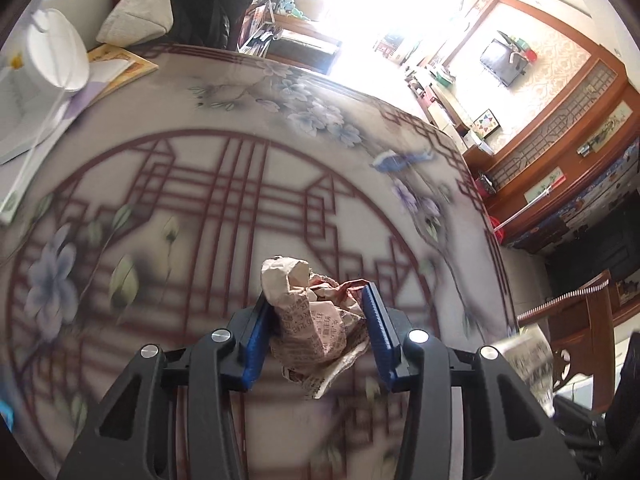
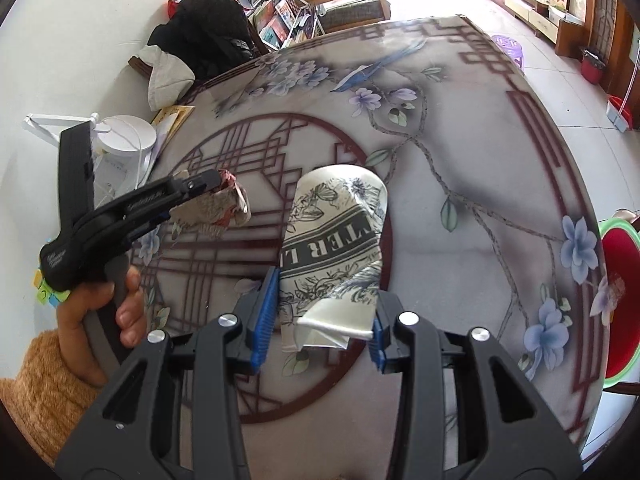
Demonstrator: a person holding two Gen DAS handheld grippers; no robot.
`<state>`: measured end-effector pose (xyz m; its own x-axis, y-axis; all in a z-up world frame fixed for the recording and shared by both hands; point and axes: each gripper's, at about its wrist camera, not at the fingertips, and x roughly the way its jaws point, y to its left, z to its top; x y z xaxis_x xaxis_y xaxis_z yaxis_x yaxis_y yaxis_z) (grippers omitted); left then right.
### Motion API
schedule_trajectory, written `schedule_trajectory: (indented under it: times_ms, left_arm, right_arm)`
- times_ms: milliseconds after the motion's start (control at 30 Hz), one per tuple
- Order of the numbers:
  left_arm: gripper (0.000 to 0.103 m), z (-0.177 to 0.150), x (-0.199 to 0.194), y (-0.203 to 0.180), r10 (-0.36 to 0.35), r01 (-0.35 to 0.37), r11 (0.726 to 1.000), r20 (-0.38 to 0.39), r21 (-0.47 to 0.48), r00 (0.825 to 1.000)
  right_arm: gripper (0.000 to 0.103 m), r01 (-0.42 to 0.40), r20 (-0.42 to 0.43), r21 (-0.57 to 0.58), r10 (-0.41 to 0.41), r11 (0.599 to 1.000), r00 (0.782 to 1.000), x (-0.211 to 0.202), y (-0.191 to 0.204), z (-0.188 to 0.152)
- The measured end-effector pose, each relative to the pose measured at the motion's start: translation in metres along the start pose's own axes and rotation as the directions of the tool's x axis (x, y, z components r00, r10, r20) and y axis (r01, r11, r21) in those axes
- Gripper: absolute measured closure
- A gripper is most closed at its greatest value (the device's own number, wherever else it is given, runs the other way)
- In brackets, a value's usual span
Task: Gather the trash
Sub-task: 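Grasp the crumpled paper with the left tool while the right tool grasps the paper cup, then carry the crumpled paper and paper cup to the red bin with both tools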
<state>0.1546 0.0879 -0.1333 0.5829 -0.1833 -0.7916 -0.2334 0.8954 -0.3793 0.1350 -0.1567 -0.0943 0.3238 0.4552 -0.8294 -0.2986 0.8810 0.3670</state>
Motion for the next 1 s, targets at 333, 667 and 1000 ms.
schedule_trajectory:
  times_ms: [333, 667, 1000]
  left_arm:
    - [0.062, -0.057, -0.055, -0.028, 0.017, -0.017, 0.997, 0.007, 0.076, 1.0]
    - [0.061, -0.071, -0.081, -0.058, 0.02, -0.029, 0.989, 0.063, 0.146, 0.998]
    - [0.06, -0.084, -0.091, -0.081, 0.02, -0.034, 0.982, 0.079, 0.184, 0.997]
  right_arm:
    - [0.065, -0.025, 0.046, -0.037, 0.027, 0.999, 0.999, -0.035, 0.024, -0.035]
    - [0.065, 0.009, 0.115, -0.013, -0.007, 1.0, 0.993, -0.072, 0.012, -0.054]
    - [0.065, 0.013, 0.139, 0.03, -0.017, 0.999, 0.99, -0.089, -0.012, -0.069]
